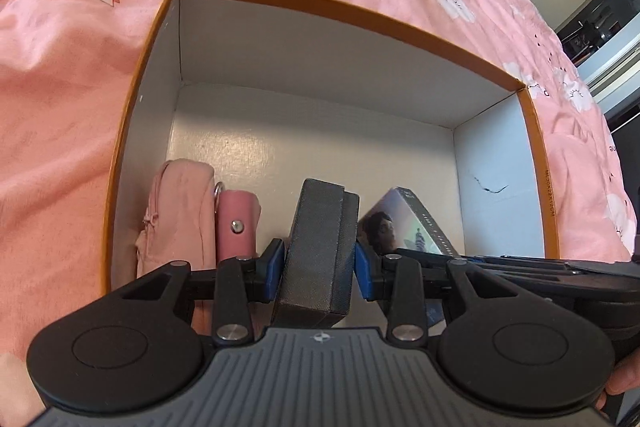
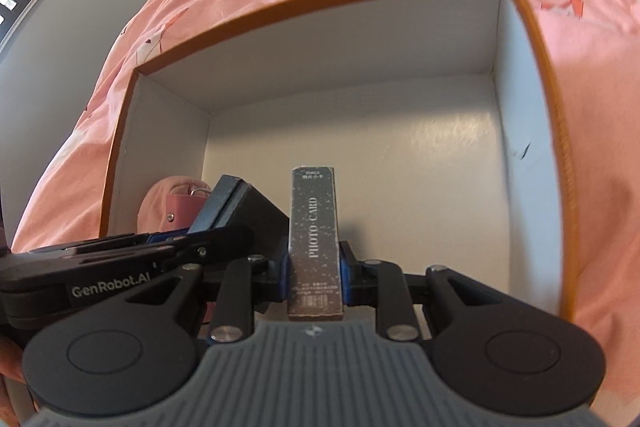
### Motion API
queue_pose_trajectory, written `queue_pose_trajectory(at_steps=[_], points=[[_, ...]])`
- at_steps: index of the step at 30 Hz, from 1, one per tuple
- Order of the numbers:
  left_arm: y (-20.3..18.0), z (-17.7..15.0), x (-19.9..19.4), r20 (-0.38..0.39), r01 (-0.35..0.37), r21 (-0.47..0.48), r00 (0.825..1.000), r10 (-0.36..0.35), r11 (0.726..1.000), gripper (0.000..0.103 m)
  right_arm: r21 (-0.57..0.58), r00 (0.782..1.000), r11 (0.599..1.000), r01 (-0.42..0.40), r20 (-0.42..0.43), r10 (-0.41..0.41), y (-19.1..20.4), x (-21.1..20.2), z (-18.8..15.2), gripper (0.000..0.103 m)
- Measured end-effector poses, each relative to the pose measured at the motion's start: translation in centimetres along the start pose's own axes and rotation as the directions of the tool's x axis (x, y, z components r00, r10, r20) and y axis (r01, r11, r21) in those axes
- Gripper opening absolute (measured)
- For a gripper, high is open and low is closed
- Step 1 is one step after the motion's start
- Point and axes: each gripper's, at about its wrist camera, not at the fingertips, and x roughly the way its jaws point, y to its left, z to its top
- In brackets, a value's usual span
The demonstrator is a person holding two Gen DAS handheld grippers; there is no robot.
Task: Organize objects
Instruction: 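Carry the grey block and PHOTO CARD box into the orange box with both tools, then place the grey block and PHOTO CARD box beside the pink wallet and release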
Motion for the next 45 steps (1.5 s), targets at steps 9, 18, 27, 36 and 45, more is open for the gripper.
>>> queue_pose_trajectory(at_steps=[9,18,27,36,45], points=[[0.8,-0.3,-0.6,-0.046,-0.018,-0.029,0.999,0.016,0.999,0.041,0.068,1.000,0.998,-0.013,0.014,0.012,-0.1,2.4,-0.8,0.024],[1.7,-0.5,-1.5,-0.049,0.030,-0.076,0.998,-0.034,0.997,0.047,0.044,1.000,0.999,-0.031,-0.003,0.031,0.7,3.1,-1.4,0.025],[1.3,0.0,-4.0,0.033,0.051,-0.071,0.998,-0.049,0.996,0.047,-0.119,0.999,0.993,0.016,-0.043,-0.021,2.7,3.8,-2.0,0.026],[0.5,-0.3,-3.5,0.016,0.008,-0.002,1.000,-0.008,1.000,0.030,-0.158,0.996,0.987,-0.006,-0.091,-0.008,3.4,4.1,-1.6,0.033],[0.8,-0.4,-2.7,0.012,-0.003,0.004,1.000,0.003,1.000,0.023,-0.163,0.992,0.985,-0.056,-0.118,0.037,3.0,3.6,-1.6,0.036]])
